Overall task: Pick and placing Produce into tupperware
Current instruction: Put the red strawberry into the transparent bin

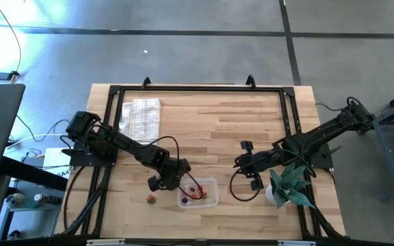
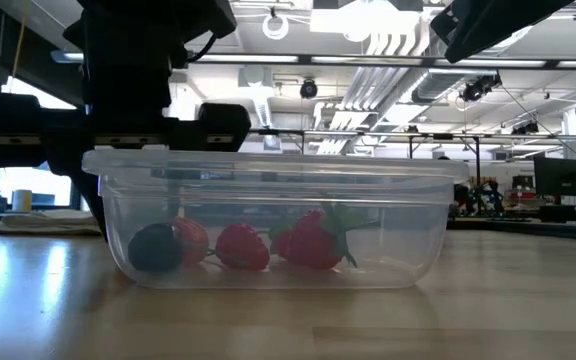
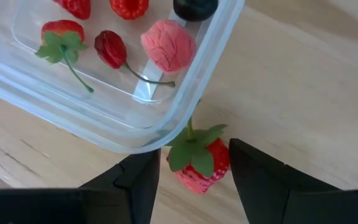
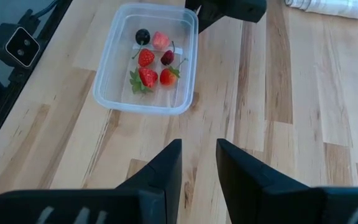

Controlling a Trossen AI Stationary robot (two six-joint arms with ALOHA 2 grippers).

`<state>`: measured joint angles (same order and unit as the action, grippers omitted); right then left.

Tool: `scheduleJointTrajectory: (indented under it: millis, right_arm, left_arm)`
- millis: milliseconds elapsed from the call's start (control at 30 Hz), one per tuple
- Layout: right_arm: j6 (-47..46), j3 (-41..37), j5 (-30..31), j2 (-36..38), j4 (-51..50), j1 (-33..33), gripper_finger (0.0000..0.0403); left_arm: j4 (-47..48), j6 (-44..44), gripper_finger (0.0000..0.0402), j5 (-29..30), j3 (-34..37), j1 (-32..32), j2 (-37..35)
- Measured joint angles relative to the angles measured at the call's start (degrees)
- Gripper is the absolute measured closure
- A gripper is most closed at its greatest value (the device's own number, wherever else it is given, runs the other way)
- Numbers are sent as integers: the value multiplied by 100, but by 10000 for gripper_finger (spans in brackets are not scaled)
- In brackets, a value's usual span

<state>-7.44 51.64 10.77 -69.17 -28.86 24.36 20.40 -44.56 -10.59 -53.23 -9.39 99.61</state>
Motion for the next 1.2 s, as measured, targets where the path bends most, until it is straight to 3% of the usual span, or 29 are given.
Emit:
scheduleJointTrajectory:
  millis: [1200]
  right_arm:
    - [-2, 0, 0, 0, -7, 0, 313]
  left_arm:
    - [21, 298, 226, 79, -14, -2, 238]
